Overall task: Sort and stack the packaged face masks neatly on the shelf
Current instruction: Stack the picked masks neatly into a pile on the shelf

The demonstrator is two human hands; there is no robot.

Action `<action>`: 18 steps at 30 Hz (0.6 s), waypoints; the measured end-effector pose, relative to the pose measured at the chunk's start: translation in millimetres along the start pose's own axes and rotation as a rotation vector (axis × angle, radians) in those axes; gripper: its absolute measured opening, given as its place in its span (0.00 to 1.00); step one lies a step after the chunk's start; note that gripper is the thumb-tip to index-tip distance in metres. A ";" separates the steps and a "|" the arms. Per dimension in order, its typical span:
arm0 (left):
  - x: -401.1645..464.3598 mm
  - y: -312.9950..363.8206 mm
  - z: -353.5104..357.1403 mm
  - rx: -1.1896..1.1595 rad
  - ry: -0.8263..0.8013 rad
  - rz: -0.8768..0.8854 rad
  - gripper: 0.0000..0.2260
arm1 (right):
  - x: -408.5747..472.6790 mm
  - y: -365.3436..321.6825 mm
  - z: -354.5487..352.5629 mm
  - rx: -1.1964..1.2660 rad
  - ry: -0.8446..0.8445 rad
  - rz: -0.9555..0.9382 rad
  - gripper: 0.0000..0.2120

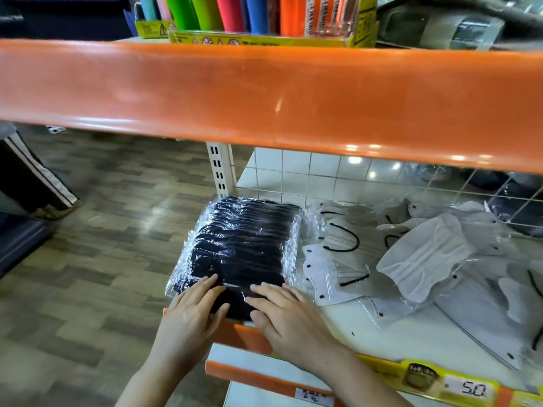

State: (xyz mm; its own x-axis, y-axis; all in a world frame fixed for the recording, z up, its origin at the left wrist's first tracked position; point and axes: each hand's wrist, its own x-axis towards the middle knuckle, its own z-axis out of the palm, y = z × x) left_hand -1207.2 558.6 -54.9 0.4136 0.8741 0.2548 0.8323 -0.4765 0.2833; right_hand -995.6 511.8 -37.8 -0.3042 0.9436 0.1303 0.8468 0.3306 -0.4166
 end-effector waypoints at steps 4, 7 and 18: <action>9.0 1.4 6.7 0.052 -0.019 0.005 0.20 | 0.2 0.9 3.9 -0.054 -0.011 0.034 0.33; 15.2 1.5 10.8 0.066 -0.016 0.012 0.21 | -1.1 2.2 11.2 -0.201 0.015 0.085 0.26; 49.2 -3.0 9.8 -0.059 0.255 -0.336 0.22 | 13.5 -4.5 6.3 -0.184 0.164 0.130 0.21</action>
State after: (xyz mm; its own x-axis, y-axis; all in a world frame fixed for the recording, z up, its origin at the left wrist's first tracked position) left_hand -1185.7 604.0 -52.2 0.0127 0.9338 0.3577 0.8798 -0.1805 0.4398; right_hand -1006.3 523.0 -39.9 -0.1258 0.9635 0.2362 0.9438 0.1896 -0.2708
